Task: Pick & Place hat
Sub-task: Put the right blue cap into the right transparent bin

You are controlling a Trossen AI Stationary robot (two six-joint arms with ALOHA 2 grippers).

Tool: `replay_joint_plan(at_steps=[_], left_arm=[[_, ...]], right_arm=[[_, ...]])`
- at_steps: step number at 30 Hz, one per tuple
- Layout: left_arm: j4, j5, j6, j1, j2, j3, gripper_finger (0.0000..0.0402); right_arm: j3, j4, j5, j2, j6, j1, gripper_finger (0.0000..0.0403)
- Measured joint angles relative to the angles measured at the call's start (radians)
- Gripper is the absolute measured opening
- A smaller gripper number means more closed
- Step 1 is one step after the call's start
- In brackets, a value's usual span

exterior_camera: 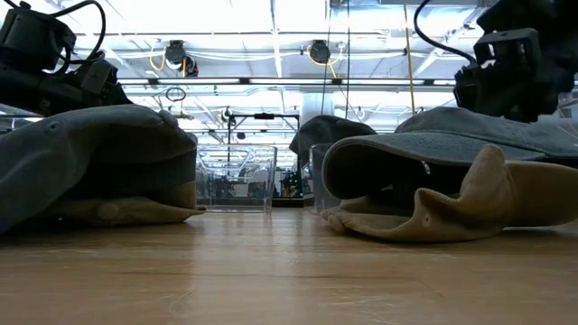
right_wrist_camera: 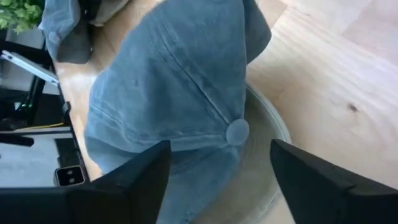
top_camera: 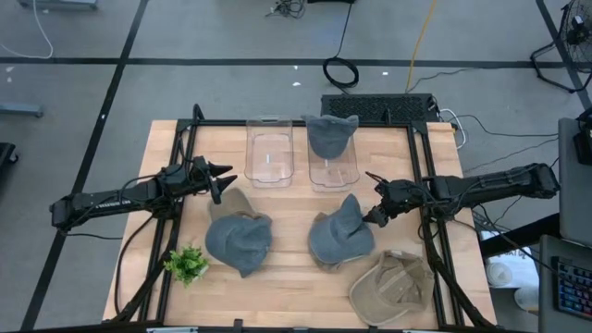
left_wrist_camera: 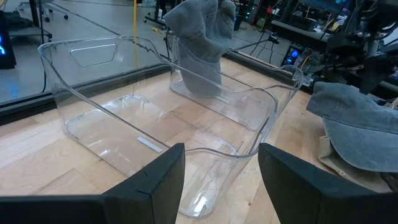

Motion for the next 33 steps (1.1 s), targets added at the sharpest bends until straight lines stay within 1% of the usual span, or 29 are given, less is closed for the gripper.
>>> replay_joint_plan(at_steps=[4,7,10,13,16,18,20,24,26,28,31,33], left_arm=[[0.000,0.000,0.000,0.000,0.000,0.000,0.0214],[0.000,0.000,0.000,0.000,0.000,0.000,0.0214],[0.000,0.000,0.000,0.000,0.000,0.000,0.0214],[0.000,0.000,0.000,0.000,0.000,0.000,0.0214],[0.000,0.000,0.000,0.000,0.000,0.000,0.0214],[0.000,0.000,0.000,0.000,0.000,0.000,0.0214],[0.000,0.000,0.000,0.000,0.000,0.000,0.0214],[0.000,0.000,0.000,0.000,0.000,0.000,0.0214],[0.000,0.000,0.000,0.000,0.000,0.000,0.0214],[0.000,0.000,0.000,0.000,0.000,0.000,0.0214],[0.000,0.000,0.000,0.000,0.000,0.000,0.0214],[0.000,0.000,0.000,0.000,0.000,0.000,0.0214]], right_arm=[[-0.058,0.056,-0.033,-0.019,-0.009,-0.017,0.0310],[-0.097,0.135,-0.036,-0.030,-0.036,-0.026,0.0323],[-0.135,0.260,-0.071,-0.035,-0.049,-0.039,0.0322],[-0.177,0.320,-0.108,-0.033,-0.030,-0.052,0.0317],[-0.215,0.373,-0.110,-0.033,-0.027,-0.056,0.0317],[-0.228,0.439,-0.112,-0.033,-0.028,-0.056,0.0316],[-0.232,0.505,-0.139,-0.033,-0.030,-0.056,0.0315],[-0.233,0.545,-0.172,-0.033,-0.030,-0.056,0.0314],[-0.233,0.547,-0.191,-0.033,-0.029,-0.057,0.0309],[-0.233,0.546,-0.211,-0.033,-0.030,-0.057,0.0294],[-0.234,0.554,-0.216,-0.033,-0.028,-0.057,0.0260],[-0.234,0.570,-0.215,-0.033,-0.031,-0.057,0.0229]])
